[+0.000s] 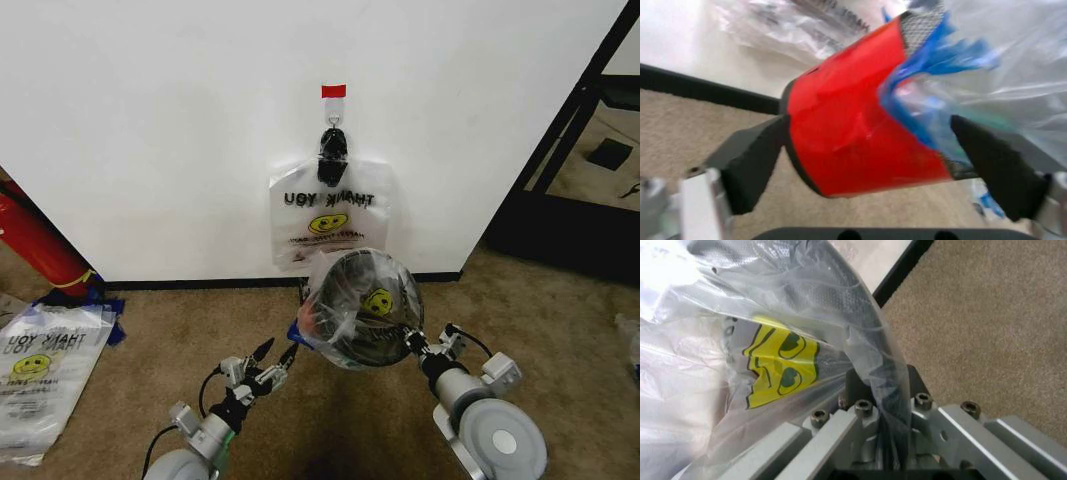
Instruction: Pick up the garbage bag from the wall and place it over the trash bin.
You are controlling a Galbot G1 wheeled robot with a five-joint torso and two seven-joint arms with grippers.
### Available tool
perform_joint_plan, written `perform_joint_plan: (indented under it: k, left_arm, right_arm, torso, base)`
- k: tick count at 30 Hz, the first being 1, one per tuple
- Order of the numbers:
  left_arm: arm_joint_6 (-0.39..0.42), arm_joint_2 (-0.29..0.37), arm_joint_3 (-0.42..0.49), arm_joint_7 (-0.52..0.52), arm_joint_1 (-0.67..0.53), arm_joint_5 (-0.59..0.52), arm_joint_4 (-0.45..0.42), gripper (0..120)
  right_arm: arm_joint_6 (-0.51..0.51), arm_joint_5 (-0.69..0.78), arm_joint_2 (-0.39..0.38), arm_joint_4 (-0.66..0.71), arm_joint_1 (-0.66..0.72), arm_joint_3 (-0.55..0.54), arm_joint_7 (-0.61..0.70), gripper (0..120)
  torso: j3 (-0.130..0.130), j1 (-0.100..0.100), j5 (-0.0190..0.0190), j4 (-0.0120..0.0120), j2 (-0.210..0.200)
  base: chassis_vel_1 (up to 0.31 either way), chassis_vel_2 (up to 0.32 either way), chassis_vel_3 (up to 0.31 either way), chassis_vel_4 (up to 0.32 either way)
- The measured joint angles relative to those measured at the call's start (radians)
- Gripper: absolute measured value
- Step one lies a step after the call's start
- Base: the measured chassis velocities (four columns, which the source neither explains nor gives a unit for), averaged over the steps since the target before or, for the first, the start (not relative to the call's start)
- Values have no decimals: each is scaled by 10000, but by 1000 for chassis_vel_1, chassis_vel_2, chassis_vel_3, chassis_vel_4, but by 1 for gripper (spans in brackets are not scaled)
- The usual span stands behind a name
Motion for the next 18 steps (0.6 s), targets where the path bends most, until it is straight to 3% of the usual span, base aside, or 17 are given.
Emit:
perform_joint_plan:
  k: [8,11,13,14,18]
  left_arm:
    - [-199,529,-705,81,454,9,-434,100]
    - [138,578,-1404,-2027,732,596,-1399,99]
    - [673,670,-1446,-3074,648,1356,-2174,90]
    - [673,670,-1446,-3074,648,1356,-2174,90]
    - [1617,1054,-600,-4169,76,2403,-3653,73]
  right_arm:
    - [87,-198,-14,-222,89,5,-29,0]
    - [333,-947,-18,-383,107,-189,-237,0]
    - [528,-1434,13,-475,114,-352,-368,0]
    - [528,-1434,13,-475,114,-352,-368,0]
    - [707,-2054,111,-510,126,-594,-438,0]
  torso:
    - [0,0,1,0,0]
    - [0,0,1,3,0]
    - [0,0,1,1,0]
    - [0,0,1,1,0]
    - [0,0,1,-1,0]
  base:
    - [0,0,0,0]
    - [0,0,0,0]
    - [0,0,0,0]
    - [0,0,0,0]
    - [0,0,0,0]
